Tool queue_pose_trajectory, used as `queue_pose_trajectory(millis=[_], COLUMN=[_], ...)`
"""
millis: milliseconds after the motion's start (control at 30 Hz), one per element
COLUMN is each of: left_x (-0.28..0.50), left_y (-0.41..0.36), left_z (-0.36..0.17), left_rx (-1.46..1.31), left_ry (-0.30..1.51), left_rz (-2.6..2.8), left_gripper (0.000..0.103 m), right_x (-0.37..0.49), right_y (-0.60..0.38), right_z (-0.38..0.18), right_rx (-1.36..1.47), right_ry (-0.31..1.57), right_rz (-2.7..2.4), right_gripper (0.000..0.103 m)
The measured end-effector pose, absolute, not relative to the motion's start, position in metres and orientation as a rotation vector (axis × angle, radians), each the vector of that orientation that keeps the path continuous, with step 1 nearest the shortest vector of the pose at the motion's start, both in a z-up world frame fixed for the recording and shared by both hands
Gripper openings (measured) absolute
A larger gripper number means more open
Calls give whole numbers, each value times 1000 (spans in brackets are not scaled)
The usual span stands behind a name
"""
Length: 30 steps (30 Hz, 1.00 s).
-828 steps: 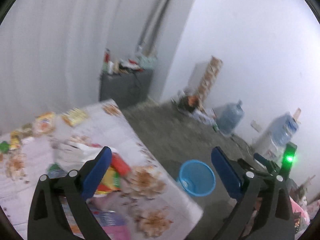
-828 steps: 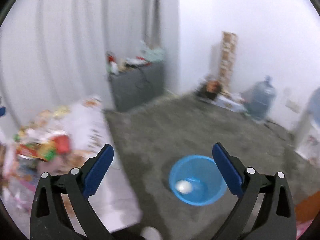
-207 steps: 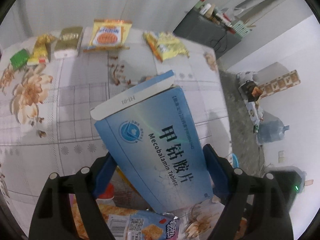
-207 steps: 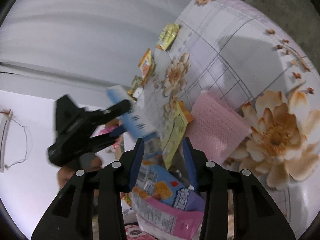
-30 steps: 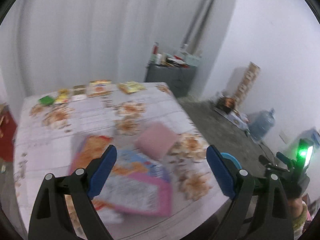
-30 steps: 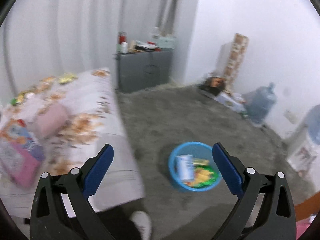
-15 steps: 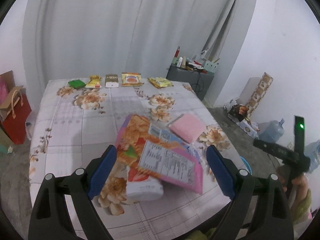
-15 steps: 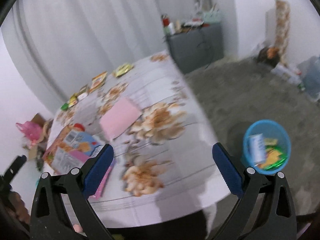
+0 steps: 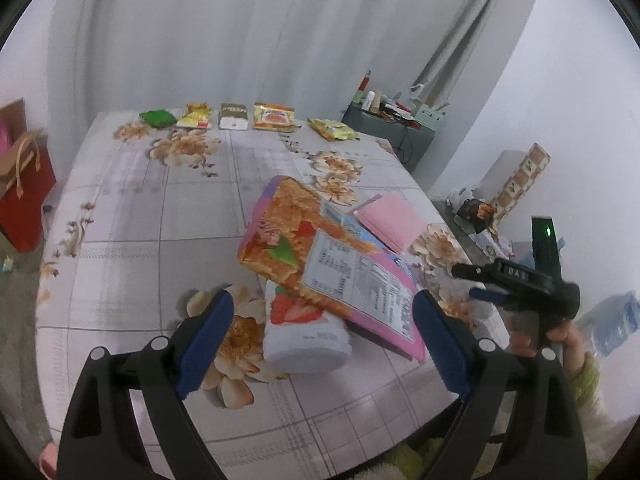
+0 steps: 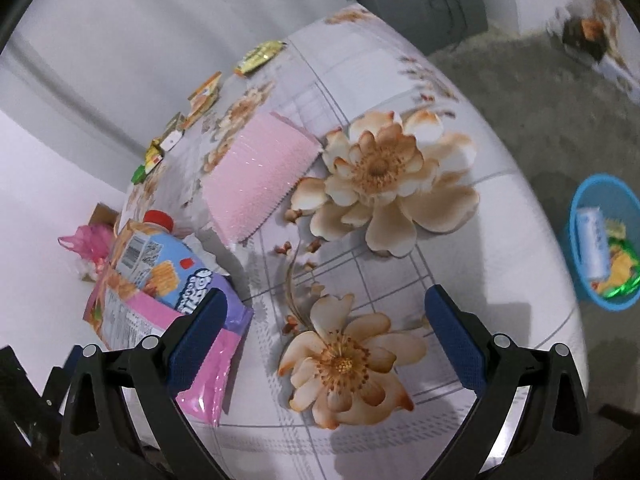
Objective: Collect trash
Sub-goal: 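Grasp the pink snack bag with the left gripper while the right gripper approaches the pink sponge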
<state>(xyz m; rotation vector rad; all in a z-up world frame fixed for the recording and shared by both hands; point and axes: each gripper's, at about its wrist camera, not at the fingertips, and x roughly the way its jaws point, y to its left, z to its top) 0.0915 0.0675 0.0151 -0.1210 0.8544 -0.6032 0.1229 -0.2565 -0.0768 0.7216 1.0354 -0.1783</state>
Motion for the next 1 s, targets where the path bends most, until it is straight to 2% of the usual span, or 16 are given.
queue_pose_trajectory(millis=[300, 367, 467, 700, 733, 933, 1000], left_x=[137, 143, 145, 138, 139, 135, 132], left_y=[65, 64, 65, 62, 61, 47, 39], left_z=[-17, -21, -18, 2, 4, 11, 12], left_rx=[-274, -287, -314, -378, -390, -429, -433], left_ry=[962, 969, 950, 871, 870, 846, 849], left_rz=[-601, -587, -590, -703, -716, -787, -811], left_gripper=[88, 80, 73, 66, 64, 57, 57], right_x=[113, 111, 111, 114, 114, 119, 119], right_y=[-265, -266, -266, -263, -263, -250, -247], right_z=[-76, -76, -75, -74, -74, -78, -84], right_rx=[757, 760, 756, 799, 826, 840, 868], right_ry=[986, 983, 990, 991, 985, 985, 997], right_rz=[-167, -164, -170, -172, -158, -64, -43], right_gripper=[95, 95, 95, 95, 93, 56, 49])
